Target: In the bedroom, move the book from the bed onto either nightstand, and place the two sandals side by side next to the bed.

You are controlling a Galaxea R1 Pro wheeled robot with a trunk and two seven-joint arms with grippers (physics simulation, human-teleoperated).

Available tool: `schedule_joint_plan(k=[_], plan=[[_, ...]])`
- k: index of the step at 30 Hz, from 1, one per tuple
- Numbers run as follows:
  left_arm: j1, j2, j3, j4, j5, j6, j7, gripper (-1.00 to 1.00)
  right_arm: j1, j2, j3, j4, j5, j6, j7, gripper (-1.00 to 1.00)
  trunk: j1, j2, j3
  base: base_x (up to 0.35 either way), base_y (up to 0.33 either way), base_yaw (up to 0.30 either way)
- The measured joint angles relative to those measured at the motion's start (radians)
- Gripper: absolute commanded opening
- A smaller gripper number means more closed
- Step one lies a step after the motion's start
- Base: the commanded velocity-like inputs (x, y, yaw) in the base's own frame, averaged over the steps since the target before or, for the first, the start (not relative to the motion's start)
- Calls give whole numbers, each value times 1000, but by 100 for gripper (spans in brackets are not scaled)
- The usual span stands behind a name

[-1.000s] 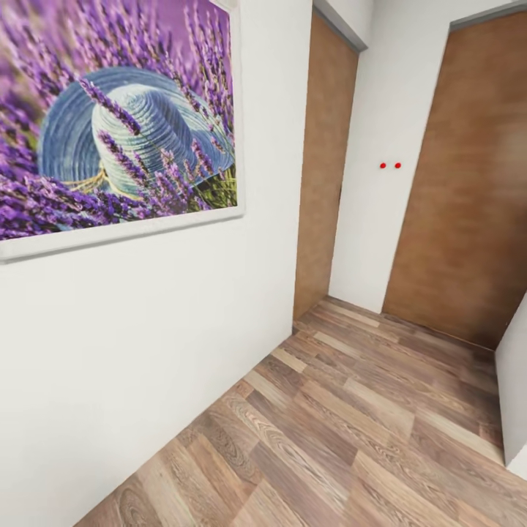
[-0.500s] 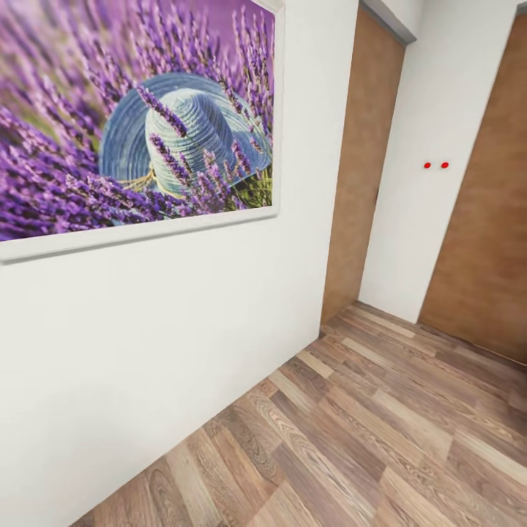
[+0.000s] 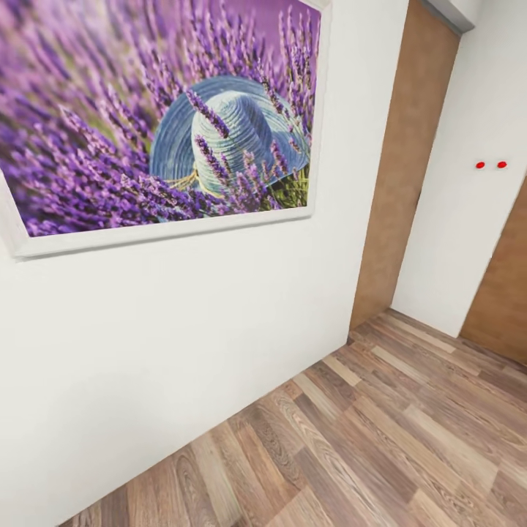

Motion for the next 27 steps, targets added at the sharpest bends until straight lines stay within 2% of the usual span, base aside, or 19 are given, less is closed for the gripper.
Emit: schedule_joint_plan(k=[6,15,19,27], plan=[[0,0,0,-1,0,0,0,100,0,0,0,0,0,0,-1,100,0,0,0,0,0,139],[0,3,0,-8,-2,-9,0,100,0,0,0,0,0,0,-2,100,0,0,0,11,0,23],[0,6,0,-47,-3,-29,1,100,0,0,0,0,0,0,-2,100,0,0,0,208,0,2],[0,6,0,-62,-3,-36,1,100,0,-1,0,0,0,0,-2,100,-1,0,0,309,0,0]])
